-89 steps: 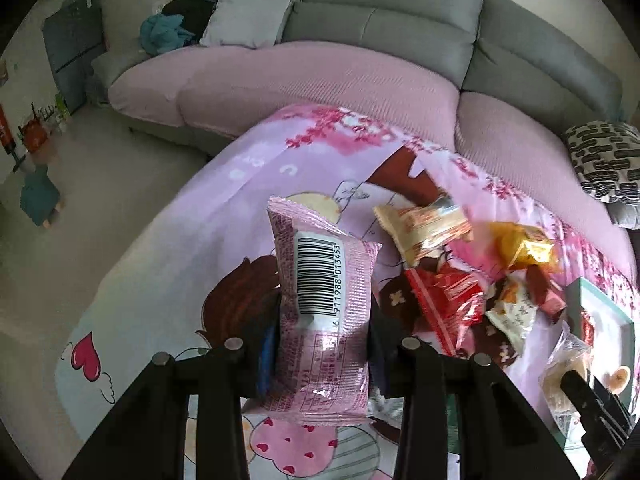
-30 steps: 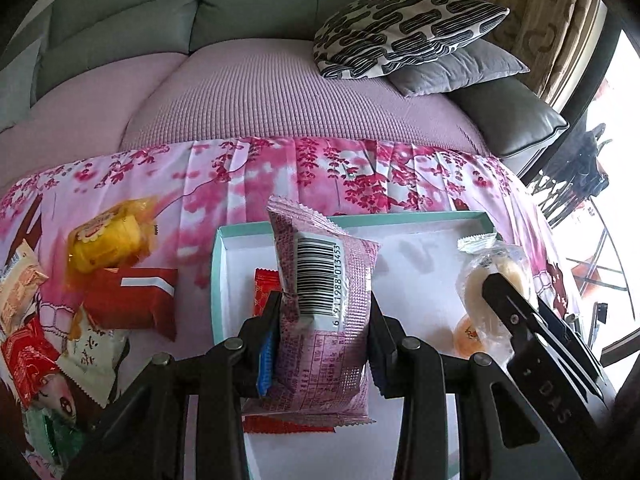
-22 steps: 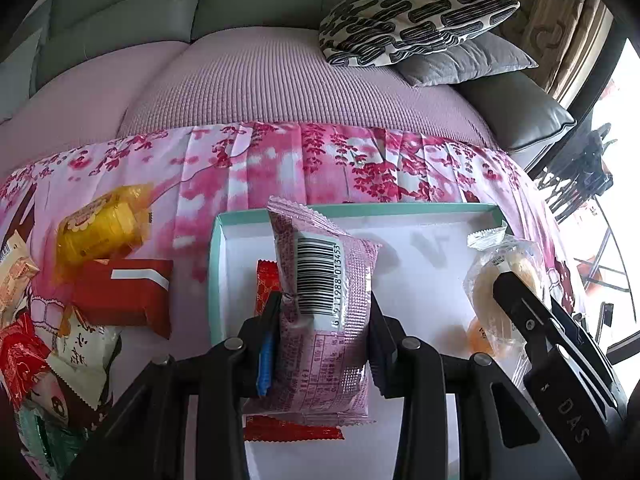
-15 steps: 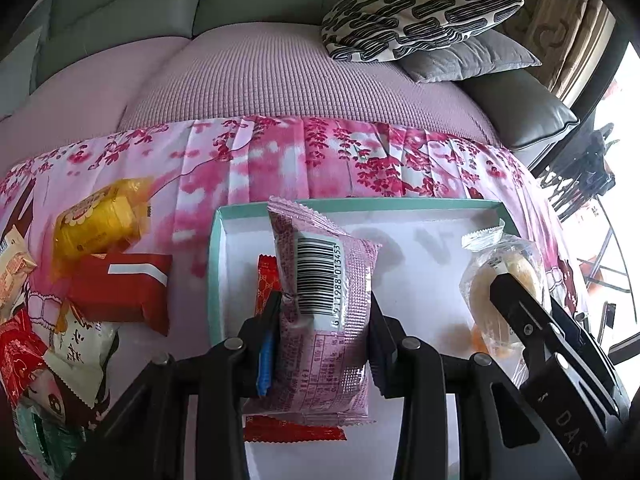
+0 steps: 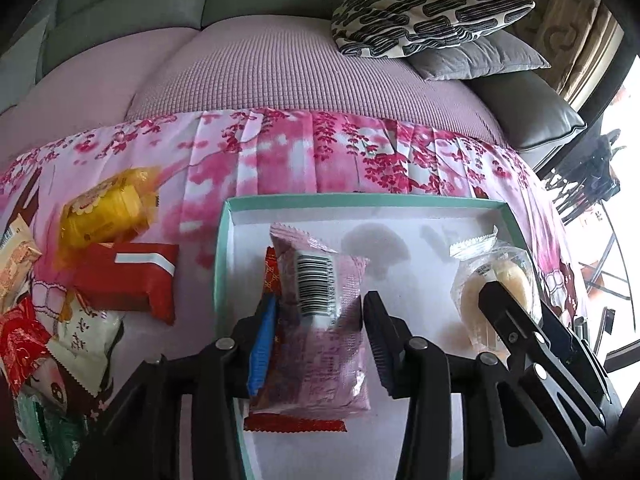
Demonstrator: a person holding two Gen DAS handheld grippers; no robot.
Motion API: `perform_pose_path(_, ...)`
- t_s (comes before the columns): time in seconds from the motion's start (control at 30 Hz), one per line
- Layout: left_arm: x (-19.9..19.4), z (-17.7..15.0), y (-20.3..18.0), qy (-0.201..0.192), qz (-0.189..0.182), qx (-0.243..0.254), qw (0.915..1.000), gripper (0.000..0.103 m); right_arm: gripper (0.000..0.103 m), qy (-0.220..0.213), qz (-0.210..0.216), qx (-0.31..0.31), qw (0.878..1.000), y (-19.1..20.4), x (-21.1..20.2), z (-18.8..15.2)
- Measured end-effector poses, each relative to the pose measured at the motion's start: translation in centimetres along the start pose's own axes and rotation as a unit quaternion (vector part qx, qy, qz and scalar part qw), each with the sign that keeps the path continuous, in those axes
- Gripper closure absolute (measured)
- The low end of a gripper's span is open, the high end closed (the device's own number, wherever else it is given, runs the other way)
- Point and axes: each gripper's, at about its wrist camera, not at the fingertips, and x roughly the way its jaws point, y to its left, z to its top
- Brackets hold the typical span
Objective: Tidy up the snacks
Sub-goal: 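Carry the pink wafer pack and bread bun into the tray and release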
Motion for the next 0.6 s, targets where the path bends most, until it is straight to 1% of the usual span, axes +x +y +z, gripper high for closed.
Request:
perform_pose_path(0.13,-0.8,0.1,0.3,-0.001,0.001,-0.008,1.0,0.055,0.046,0.003,0.002,0.003,1.0,-0.1,0.0,0.1)
perform_pose_path(0.3,-2.0,0.4,0.6,-0.007,0.014,-0.014,0.9998,0.052,0.045,0.005,0.006,-0.002,1.0,0.2,-0.1,0.1)
perform_pose_path(0.37,-2.4,0.5,0.7,-0.012,0.017,-0.015,0.9997,0.048,0.045,0.004,0.012,-0.002,1.0,0.3,-0.2,0.1)
perform_pose_path(0.53,-3.5,0.6,1.3,-0.027,0.032,-0.02,0.9989,0.046,0.045,0.005,0.014,-0.01,1.0,0.7,-0.5,0.2)
perform_pose_path(0.6,-3.9,0.6,1.7,-0.033,0.042,-0.023,0.9983,0.042,0.043,0.013,0.016,-0.013,1.0,0.9,-0.5,0.2)
